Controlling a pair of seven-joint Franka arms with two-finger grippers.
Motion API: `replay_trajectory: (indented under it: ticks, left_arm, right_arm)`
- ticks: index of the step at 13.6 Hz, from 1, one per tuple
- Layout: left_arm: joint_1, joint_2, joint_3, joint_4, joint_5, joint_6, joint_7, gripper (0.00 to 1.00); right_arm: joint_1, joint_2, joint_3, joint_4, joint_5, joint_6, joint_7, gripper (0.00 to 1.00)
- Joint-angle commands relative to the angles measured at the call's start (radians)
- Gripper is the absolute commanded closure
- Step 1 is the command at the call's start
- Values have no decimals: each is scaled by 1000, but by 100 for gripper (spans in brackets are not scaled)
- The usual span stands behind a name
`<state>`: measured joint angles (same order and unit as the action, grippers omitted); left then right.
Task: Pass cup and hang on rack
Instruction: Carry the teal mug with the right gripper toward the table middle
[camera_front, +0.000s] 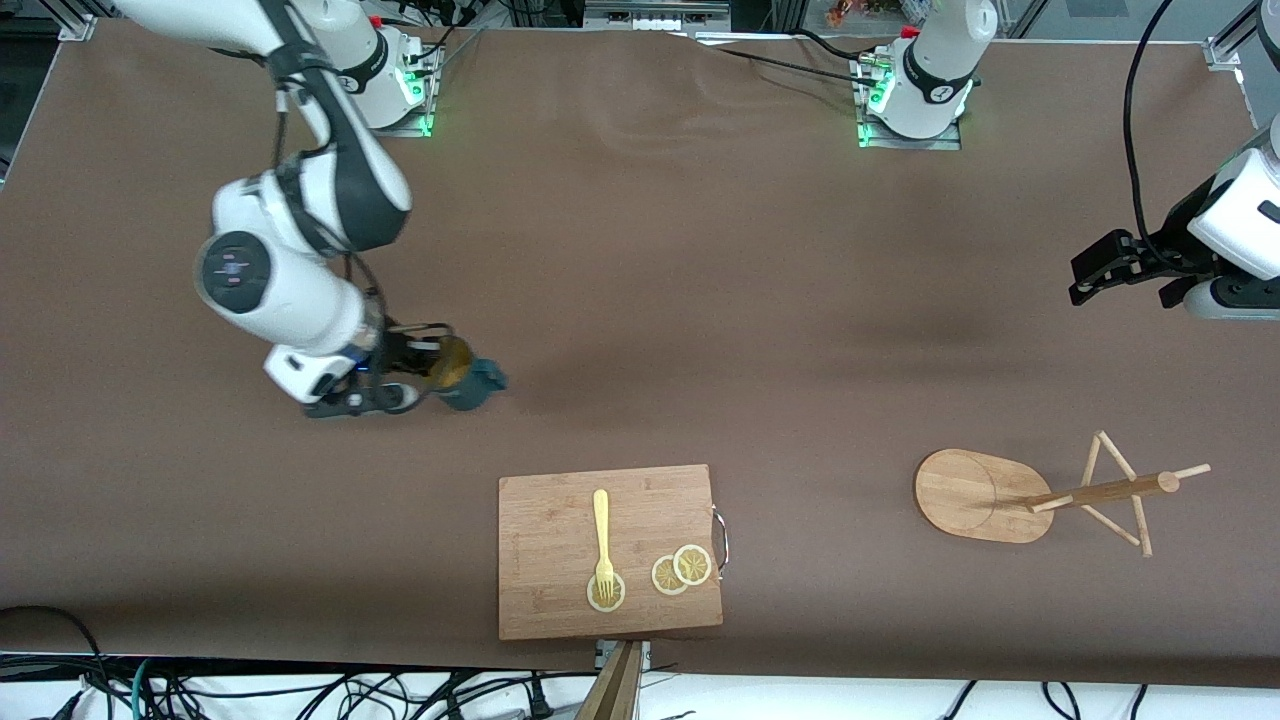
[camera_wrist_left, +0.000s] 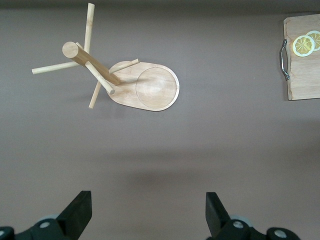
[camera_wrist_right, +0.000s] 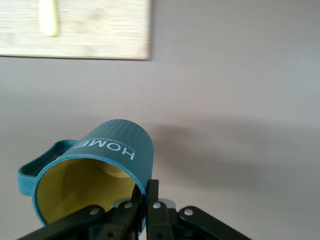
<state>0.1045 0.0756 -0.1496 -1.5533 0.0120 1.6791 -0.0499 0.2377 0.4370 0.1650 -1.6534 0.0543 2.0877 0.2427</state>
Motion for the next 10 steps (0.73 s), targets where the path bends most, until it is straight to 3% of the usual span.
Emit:
replay_trajectory:
  ticks: [1, 6, 10]
  left_arm:
    - [3, 12, -5, 27, 26, -18, 18, 0]
    - [4, 12, -1, 27, 28, -21, 10, 0]
    - [0, 15, -5, 24, 119, -41, 7, 0]
  right_arm:
    - [73, 129, -9, 199, 2, -58, 99, 100]
    - [268, 294, -10, 429, -4, -37, 415, 100]
    - [389, 391, -18, 458, -19, 139, 564, 100]
